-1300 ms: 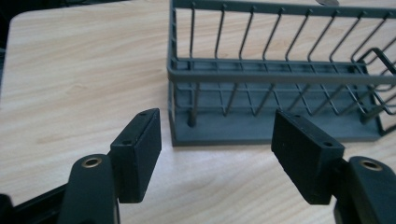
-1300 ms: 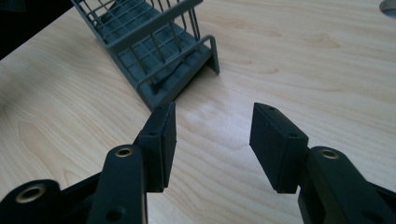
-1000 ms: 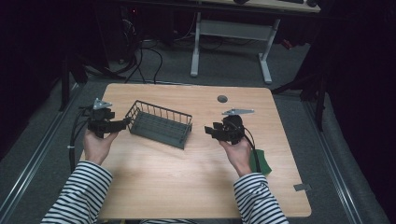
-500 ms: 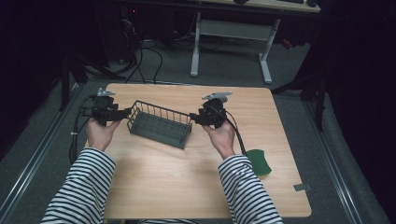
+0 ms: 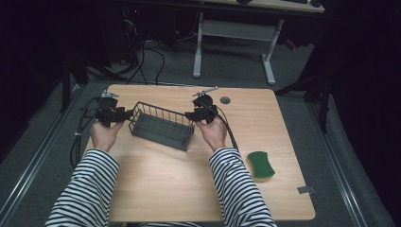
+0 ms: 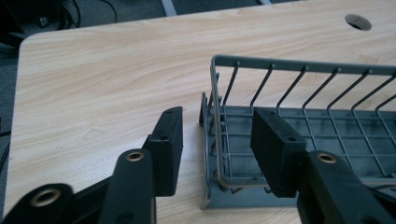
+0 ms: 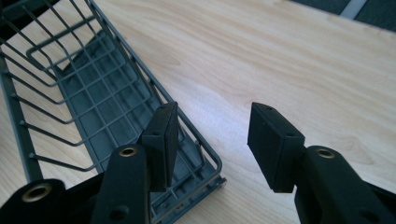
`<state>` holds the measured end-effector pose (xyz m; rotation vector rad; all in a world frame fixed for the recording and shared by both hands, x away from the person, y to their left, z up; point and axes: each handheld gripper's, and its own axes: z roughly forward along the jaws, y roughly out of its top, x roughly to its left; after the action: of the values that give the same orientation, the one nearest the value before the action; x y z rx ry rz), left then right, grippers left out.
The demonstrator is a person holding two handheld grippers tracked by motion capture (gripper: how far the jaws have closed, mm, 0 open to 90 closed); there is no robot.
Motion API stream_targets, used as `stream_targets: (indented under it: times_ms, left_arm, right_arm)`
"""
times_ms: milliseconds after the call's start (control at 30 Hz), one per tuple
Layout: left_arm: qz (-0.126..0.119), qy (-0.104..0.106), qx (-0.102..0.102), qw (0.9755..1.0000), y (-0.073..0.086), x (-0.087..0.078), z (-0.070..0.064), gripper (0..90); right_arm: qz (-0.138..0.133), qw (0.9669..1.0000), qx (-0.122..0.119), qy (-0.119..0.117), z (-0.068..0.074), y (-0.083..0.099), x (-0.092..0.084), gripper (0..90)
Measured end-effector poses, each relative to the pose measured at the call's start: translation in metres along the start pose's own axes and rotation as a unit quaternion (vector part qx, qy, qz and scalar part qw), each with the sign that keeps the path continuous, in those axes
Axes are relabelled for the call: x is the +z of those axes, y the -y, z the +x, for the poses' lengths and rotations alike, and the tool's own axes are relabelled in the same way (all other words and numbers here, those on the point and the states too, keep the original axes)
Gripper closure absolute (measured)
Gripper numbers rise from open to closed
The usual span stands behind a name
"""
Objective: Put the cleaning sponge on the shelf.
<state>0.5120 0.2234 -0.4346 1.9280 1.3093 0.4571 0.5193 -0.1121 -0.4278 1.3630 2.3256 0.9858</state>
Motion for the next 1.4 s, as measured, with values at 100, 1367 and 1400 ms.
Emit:
stream_targets:
  times_ms: [100,1367,1400]
  left_arm:
    - [0.011,0.008,0.004,0.9999,0.002,0.003,0.000,59.7]
    - [0.020,0.091,0.052,0.9943,0.023,0.009,-0.071,81.2]
    - [0.019,0.092,0.050,0.9943,0.024,0.008,-0.073,81.2]
  right_arm:
    - [0.012,0.9999,-0.006,-0.003,-0.001,0.002,0.003,57.7]
    - [0.054,0.9982,-0.027,-0.001,-0.026,0.068,-0.062,71.9]
    - [0.056,0.9981,-0.027,-0.001,-0.025,0.069,-0.063,72.2]
